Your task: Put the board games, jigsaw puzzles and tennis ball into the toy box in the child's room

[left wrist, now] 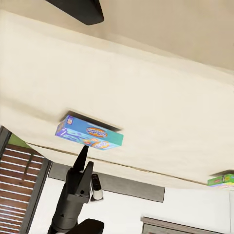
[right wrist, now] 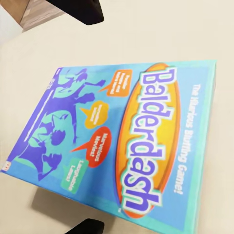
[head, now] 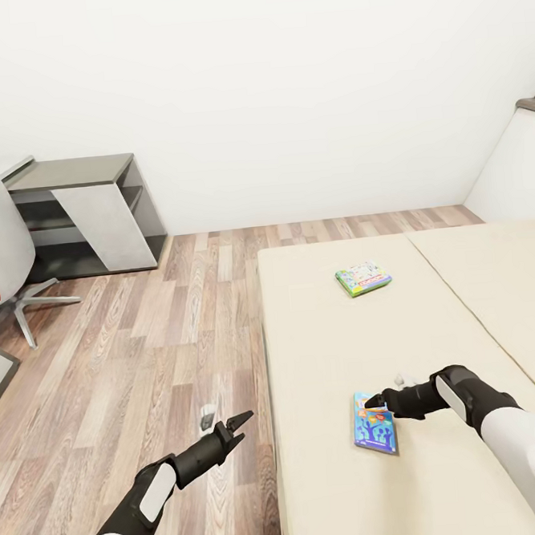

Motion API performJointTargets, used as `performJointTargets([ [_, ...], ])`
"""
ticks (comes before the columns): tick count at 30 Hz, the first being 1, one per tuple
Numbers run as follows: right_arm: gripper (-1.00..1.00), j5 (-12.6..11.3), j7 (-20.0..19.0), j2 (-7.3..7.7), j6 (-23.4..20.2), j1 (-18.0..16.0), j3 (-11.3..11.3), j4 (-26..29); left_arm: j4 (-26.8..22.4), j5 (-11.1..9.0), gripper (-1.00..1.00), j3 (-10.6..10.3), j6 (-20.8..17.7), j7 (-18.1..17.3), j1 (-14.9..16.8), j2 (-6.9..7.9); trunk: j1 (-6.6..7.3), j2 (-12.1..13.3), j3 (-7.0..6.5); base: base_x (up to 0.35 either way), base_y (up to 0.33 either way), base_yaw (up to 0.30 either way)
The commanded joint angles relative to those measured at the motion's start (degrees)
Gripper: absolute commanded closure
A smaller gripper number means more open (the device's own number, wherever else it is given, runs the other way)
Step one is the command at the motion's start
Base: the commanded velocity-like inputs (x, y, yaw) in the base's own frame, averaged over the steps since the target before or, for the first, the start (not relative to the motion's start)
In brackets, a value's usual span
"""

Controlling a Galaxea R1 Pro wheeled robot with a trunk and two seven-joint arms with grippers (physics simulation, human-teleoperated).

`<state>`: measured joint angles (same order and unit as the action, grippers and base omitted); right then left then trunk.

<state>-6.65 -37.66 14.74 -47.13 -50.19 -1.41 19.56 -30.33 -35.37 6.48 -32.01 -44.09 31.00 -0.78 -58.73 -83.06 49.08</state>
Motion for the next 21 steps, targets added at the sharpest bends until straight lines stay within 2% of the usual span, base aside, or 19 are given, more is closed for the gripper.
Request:
performJointTargets([
  [1, -1.00, -0.6, 0.2, 0.03, -0.4, 0.0, -0.2, 0.0, 0.0, -0.1, -1.00, 0.3, -0.4, -0.1, 0.0, -0.05, 0.00, 0.0, 0.04, 0.000, 0.000, 0.000],
  [10, -1.00, -0.6, 0.5, -0.04, -0.4, 0.0, -0.2, 0.0, 0.0, -0.1, -1.00, 0.3, -0.4, -0.2, 0.0, -0.03, 0.00, 0.0, 0.04, 0.000, 0.000, 0.000],
  [21, -1.00, -0.6, 4.9, -0.30, -0.5, 0.0, -0.1, 0.0, 0.0, -0.1, -1.00, 0.3, -0.4, -0.2, 0.0, -0.02, 0.00, 0.0, 0.04, 0.000, 0.000, 0.000],
])
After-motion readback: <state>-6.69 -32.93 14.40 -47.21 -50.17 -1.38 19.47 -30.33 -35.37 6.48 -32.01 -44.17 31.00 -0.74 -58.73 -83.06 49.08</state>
